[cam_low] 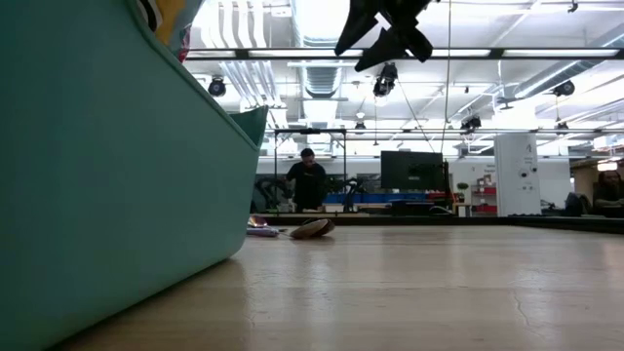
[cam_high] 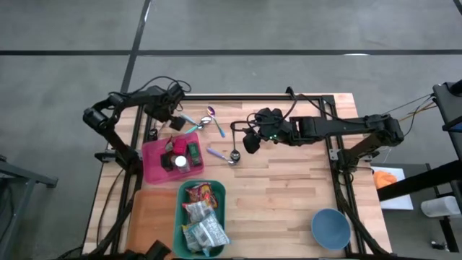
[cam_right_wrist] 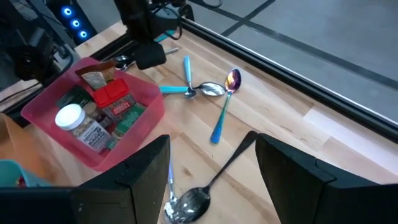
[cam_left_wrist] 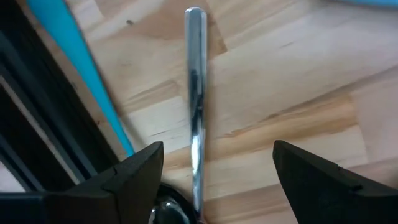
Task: Pick & Place Food Item
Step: Put the blue and black spoon into the orange bin
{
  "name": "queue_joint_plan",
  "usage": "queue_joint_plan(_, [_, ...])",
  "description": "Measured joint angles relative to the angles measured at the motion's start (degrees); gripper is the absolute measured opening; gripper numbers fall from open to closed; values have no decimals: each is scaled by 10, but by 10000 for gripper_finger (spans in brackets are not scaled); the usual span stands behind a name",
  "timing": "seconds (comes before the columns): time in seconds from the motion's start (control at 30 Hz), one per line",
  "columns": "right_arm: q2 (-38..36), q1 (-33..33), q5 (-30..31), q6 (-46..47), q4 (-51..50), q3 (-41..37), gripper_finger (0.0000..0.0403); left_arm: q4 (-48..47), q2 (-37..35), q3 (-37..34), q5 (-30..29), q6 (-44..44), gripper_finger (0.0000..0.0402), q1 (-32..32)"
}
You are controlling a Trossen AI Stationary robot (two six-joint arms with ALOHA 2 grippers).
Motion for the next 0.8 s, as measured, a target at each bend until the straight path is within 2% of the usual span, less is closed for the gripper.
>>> queue_joint_plan(0.47, [0,-8,0,0,-2,-1,233,-6,-1,6,23,3,300,5])
queue_joint_plan(0.67, [0,-7,-1,0,-1,0,233,-33,-1,26,76,19,300,26])
queue_joint_plan(0.8, [0,-8,-1,0,0,0,233,-32,-1,33,83,6,300,35])
